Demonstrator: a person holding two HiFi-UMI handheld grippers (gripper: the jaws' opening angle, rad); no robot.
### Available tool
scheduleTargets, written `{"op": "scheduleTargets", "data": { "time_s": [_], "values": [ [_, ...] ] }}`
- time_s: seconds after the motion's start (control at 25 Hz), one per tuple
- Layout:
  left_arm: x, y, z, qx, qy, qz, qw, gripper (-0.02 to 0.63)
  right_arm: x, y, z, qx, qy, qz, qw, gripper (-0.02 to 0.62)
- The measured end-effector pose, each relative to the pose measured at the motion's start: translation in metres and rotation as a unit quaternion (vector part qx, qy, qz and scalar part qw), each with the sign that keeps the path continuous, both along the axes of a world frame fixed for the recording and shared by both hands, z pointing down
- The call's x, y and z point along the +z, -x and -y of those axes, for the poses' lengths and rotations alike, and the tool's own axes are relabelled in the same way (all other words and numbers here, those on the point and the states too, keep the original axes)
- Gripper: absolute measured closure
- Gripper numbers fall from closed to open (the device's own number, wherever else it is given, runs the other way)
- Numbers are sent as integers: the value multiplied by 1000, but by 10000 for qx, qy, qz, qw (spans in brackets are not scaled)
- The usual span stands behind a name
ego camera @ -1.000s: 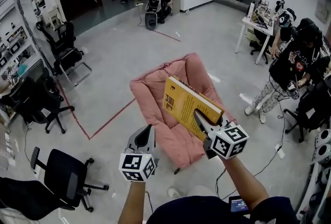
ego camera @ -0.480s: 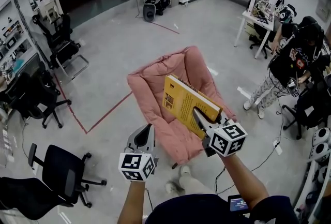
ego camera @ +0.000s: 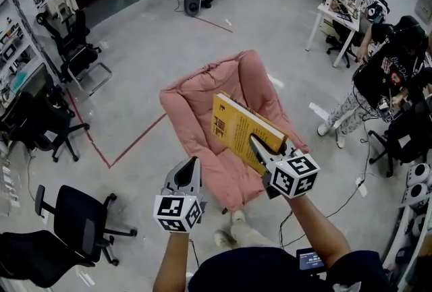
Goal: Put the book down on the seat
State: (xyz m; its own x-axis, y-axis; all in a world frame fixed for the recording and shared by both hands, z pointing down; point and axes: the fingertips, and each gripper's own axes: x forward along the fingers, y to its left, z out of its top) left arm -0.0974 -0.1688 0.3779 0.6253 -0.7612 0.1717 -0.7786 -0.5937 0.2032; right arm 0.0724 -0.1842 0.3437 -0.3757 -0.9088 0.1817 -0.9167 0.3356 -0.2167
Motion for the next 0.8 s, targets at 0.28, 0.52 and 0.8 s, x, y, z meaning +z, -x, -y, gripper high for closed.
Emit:
{"op": "scheduleTargets", "data": {
  "time_s": [0.28,0.52,0.8],
  "values": [
    [17,-7,10,-30,193,19,9998,601,25,-6,15,-28,250,-117,9996,442],
    [38,-8,20,-95,451,39,9989,601,64,-6,31,-112,639,-311,9974,442],
    [66,-12,25,-113,716,69,9973,601,105,-5,37,-91,969,-436,9943,442]
  ]
}}
